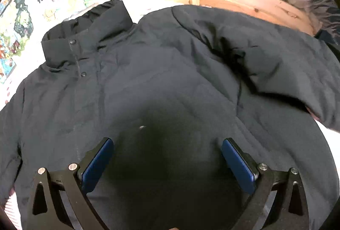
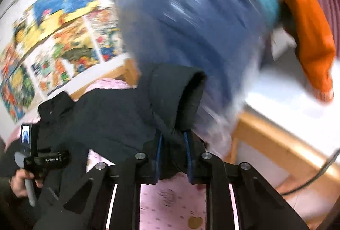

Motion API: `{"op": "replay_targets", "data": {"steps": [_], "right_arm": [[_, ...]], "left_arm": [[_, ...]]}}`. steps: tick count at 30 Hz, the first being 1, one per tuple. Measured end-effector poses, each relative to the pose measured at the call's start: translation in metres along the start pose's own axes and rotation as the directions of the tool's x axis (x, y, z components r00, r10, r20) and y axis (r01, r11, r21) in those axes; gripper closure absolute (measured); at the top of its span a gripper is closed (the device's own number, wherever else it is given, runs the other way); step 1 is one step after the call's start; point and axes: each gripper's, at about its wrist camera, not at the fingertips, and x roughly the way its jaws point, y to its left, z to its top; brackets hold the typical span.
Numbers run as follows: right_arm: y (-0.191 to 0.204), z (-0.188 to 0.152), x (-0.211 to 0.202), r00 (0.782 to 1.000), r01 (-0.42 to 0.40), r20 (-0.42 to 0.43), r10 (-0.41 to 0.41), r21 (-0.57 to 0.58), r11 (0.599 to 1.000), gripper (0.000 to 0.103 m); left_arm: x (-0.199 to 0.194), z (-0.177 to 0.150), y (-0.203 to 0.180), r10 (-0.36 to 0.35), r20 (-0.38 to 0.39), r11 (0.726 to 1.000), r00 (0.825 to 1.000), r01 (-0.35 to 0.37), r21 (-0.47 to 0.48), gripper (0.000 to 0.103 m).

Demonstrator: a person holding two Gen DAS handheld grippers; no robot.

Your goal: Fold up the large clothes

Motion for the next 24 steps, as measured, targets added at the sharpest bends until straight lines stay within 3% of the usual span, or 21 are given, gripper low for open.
{"op": "replay_targets", "data": {"steps": [5, 12, 24], "right_arm": [[0.061, 0.023, -0.012, 0.995, -0.079, 0.049, 0.088, -0.174, 0.982, 0.091], [0.160, 0.034, -0.026, 0.974, -0.180, 0.055, 0.219, -0.398, 0.900, 0.092], [0.283, 0.013, -0.022, 0.923, -0.359, -0.068, 0.379, -0.510, 0.782, 0.093]], "left_arm": [[-0.032, -0.012, 0.021, 0.002, 0.048, 1.000, 0.999, -0.003, 0.019, 0.000], [-0.066, -0.037, 0.071, 0.047, 0.066, 0.999, 0.997, -0.047, -0.006, 0.000], [-0.092, -0.083, 0.194, 0.145, 0.017, 0.971, 0.989, -0.139, -0.192, 0.000]]}}
